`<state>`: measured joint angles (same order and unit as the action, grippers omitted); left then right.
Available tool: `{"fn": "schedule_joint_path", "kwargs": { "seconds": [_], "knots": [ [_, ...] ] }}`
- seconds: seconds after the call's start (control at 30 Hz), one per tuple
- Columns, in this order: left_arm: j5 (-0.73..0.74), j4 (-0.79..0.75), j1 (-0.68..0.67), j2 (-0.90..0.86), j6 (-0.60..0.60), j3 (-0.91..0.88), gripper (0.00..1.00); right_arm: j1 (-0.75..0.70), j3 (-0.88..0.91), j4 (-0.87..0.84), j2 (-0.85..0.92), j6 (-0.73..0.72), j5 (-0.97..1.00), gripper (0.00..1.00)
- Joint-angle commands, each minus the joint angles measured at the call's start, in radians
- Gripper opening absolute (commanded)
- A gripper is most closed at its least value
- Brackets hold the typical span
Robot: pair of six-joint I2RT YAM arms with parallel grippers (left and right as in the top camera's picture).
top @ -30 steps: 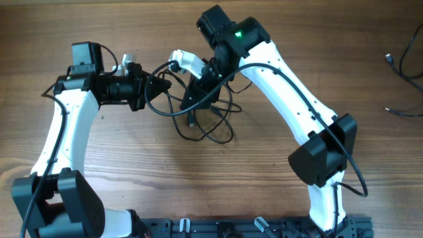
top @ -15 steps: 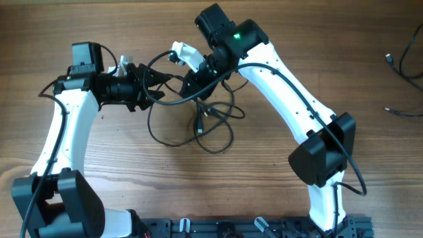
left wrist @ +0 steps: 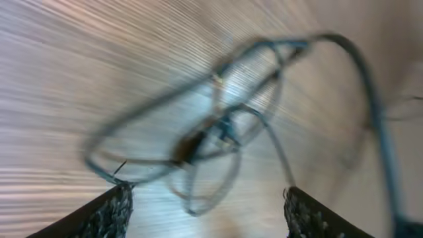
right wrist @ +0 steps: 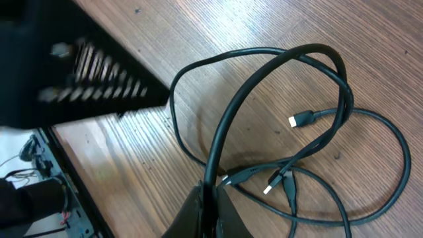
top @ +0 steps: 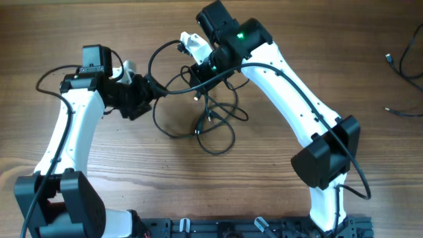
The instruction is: Untangle cables
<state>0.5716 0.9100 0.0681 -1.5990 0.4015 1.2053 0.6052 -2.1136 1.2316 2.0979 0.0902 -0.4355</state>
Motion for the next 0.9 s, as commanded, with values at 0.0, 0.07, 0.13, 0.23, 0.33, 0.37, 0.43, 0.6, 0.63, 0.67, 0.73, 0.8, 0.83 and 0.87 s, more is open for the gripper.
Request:
{"fn": "schedule_joint_path", "kwargs": {
  "seconds": [0.0, 0.07, 0.13, 0.23, 0.33, 0.37, 0.43, 0.6, 0.63, 0.67, 0.73, 0.8, 0.83, 0.87],
  "knots": [
    [-0.223, 0.000, 0.002, -0.006, -0.144, 0.005, 0.75, -0.005, -0.014, 0.013, -0.038, 0.013, 0.011, 0.04],
    [-0.225, -0.002, 0.002, -0.010, -0.184, 0.005, 0.75, -0.005, -0.014, 0.013, -0.039, 0.013, 0.008, 0.04],
    [-0.226, -0.002, 0.002, -0.029, -0.224, 0.005, 0.74, -0.005, -0.014, 0.013, -0.044, 0.024, -0.010, 0.04],
    [-0.228, -0.003, 0.002, -0.083, -0.280, 0.005, 0.72, -0.018, -0.014, 0.024, -0.065, 0.068, -0.104, 0.04],
    [-0.221, -0.004, 0.001, -0.140, -0.286, 0.005, 0.68, -0.043, -0.014, 0.036, -0.087, 0.069, -0.151, 0.04],
    [-0.221, -0.003, 0.001, -0.154, -0.286, 0.005, 0.68, -0.051, -0.014, 0.040, -0.092, 0.072, -0.176, 0.04],
    [-0.211, -0.007, 0.001, -0.183, -0.286, 0.005, 0.66, -0.077, -0.014, 0.053, -0.108, 0.096, -0.273, 0.04],
    [-0.115, -0.054, 0.001, -0.233, -0.286, 0.005, 0.54, -0.094, -0.014, 0.058, -0.135, 0.103, -0.343, 0.04],
    [-0.107, -0.062, 0.000, -0.241, -0.285, 0.005, 0.53, -0.094, -0.014, 0.060, -0.141, 0.107, -0.352, 0.04],
    [-0.108, -0.069, -0.004, -0.248, -0.282, 0.005, 0.48, -0.094, -0.014, 0.064, -0.150, 0.114, -0.365, 0.04],
    [-0.108, -0.093, -0.019, -0.264, -0.277, 0.005, 0.45, -0.094, -0.014, 0.066, -0.165, 0.118, -0.380, 0.04],
    [-0.121, -0.137, -0.044, -0.286, -0.217, 0.005, 0.41, -0.094, -0.014, 0.068, -0.190, 0.118, -0.389, 0.04],
    [-0.153, -0.160, -0.059, -0.302, -0.165, 0.005, 0.40, -0.094, -0.014, 0.068, -0.205, 0.118, -0.407, 0.04],
    [-0.195, -0.172, -0.071, -0.314, -0.120, 0.005, 0.39, -0.094, -0.014, 0.068, -0.219, 0.119, -0.413, 0.04]
  ]
}}
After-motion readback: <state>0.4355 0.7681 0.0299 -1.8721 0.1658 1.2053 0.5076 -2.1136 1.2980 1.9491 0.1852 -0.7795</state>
